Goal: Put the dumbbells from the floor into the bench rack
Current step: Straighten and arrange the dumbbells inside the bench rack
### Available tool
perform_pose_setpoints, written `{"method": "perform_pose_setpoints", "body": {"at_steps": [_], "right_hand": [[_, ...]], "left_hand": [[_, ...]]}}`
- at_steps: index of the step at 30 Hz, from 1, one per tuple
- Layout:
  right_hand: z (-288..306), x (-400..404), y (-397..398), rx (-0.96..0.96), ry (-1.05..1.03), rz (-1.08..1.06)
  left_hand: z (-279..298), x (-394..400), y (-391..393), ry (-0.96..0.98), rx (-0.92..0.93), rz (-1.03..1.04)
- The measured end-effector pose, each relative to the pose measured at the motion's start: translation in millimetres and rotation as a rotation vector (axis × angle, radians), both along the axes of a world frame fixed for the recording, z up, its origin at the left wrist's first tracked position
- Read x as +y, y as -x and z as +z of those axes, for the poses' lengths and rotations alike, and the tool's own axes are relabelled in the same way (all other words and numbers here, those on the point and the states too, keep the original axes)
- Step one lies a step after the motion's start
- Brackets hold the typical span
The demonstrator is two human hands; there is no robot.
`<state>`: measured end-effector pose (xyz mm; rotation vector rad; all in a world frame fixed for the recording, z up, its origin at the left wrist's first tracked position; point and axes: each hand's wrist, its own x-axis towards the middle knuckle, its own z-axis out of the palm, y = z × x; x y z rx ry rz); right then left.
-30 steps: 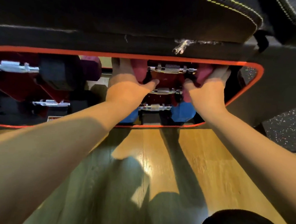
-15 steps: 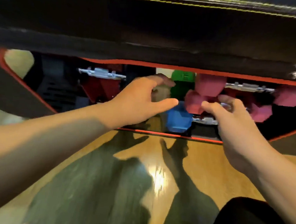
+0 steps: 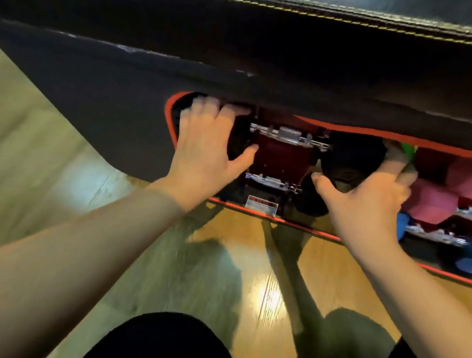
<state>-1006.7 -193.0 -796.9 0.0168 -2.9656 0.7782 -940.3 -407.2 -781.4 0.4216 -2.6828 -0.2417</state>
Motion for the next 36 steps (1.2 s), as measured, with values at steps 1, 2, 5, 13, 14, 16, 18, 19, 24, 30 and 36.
{"method": "perform_pose_setpoints", "body": {"at_steps": [1,2,5,13,14,16,18,19,24,30,36], "right_hand": [[-7.3,-3.3,5.4,-0.015,-0.030,-0.008],[-14.6,-7.1,9.9,-0.030,-0.039,-0.019],[-19.7,-24.2,11.6,-0.051,-0.018,-0.078],[-31.1,-40.3,17.4,0.046,-0.006,-0.113],[-36.5,-39.8,20.8,0.011,-0.008,-0.121],[-39.1,-40.6,20.3,0.015,-0.025,-0.158],[-32.7,-42.8,13.6,0.090,-0.053,-0.160],[-29.1,-41.9,9.8,0.122,-0.080,-0.135],[-31.9,-34.9,10.2,0.147,-0.078,-0.087],[-29.8,-33.3,7.9,0.180,-0.023,-0.033],[-29.3,-33.5,3.7,0.158,0.211,-0.044]], "left_hand": [[-2.2,-2.6,2.5,-0.022,-0.047,0.077],[-6.8,-5.8,8.4,-0.058,-0.104,0.140],[-19.3,-7.8,25.0,-0.149,-0.177,0.158],[-33.5,-15.5,33.5,-0.159,-0.094,0.159],[-35.8,-14.1,33.6,-0.163,-0.070,0.183],[-40.8,-16.9,38.2,-0.139,-0.043,0.178],[-41.0,-22.1,43.9,-0.069,-0.081,0.165],[-40.6,-23.1,45.6,-0.058,-0.086,0.166],[-45.5,-19.5,43.0,-0.127,-0.054,0.157],[-45.9,-18.4,42.1,-0.156,-0.021,0.157],[-46.3,-21.8,41.0,-0.211,0.067,0.104]]}}
